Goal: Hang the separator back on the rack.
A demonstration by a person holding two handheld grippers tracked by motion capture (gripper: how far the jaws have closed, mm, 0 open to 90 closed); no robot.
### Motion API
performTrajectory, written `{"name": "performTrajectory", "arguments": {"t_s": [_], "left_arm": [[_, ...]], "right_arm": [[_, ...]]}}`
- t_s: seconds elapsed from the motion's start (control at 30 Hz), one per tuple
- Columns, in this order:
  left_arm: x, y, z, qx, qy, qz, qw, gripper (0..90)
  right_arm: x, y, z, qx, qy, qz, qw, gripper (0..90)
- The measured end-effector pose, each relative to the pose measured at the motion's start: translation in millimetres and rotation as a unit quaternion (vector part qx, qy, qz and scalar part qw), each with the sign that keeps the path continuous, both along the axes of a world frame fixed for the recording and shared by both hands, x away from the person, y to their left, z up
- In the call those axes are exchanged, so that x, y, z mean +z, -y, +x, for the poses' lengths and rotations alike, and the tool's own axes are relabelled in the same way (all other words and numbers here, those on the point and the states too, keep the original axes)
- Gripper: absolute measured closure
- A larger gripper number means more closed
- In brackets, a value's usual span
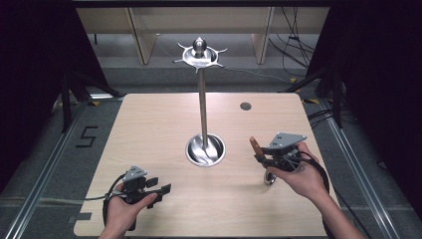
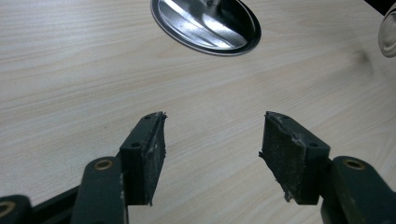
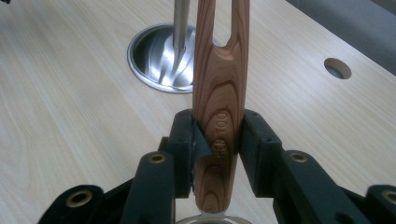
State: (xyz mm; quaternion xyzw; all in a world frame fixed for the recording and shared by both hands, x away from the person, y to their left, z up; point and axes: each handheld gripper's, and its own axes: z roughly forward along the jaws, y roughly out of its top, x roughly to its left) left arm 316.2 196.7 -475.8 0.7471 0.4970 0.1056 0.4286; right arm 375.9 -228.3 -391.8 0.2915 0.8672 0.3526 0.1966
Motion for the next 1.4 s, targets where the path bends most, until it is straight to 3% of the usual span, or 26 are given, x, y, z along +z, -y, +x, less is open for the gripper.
{"name": "performTrajectory", "arguments": {"t_s": [0.17,0.23,0.27,0.53,0.7,0.9,0.97,1.4], "left_arm": [[0.1,-0.2,-0.1,0.0,0.001,-0.001,1.0,38.6],[0.1,-0.2,-0.1,0.0,0.001,-0.001,1.0,38.7],[0.1,-0.2,-0.1,0.0,0.0,0.0,1.0,38.7],[0.1,-0.2,-0.1,0.0,0.001,-0.001,1.0,38.7],[-0.1,-0.1,0.0,0.001,0.001,-0.001,1.0,38.6],[0.0,-0.2,-0.1,0.001,0.0,0.001,1.0,38.6],[-0.3,0.2,-0.1,0.002,0.002,-0.002,1.0,38.6],[-0.3,0.6,-0.2,0.004,0.002,-0.007,1.0,38.6]], "right_arm": [[4.0,0.1,-0.2,0.003,0.015,0.016,0.9998,68.4],[4.9,-0.5,-1.6,-0.001,0.01,0.022,0.9997,68.4],[6.7,-0.5,-1.8,-0.001,0.021,0.03,0.9993,68.4],[12.7,-0.4,-2.4,-0.001,0.036,0.043,0.9984,68.4],[15.8,-0.8,-3.7,-0.004,0.027,0.048,0.9985,68.4],[17.9,-1.5,-2.4,0.001,0.043,0.057,0.9975,68.3],[20.1,-1.2,-3.4,-0.001,0.035,0.056,0.9978,68.3],[24.6,-4.2,-3.2,0.0,0.045,0.066,0.9968,68.3]]}}
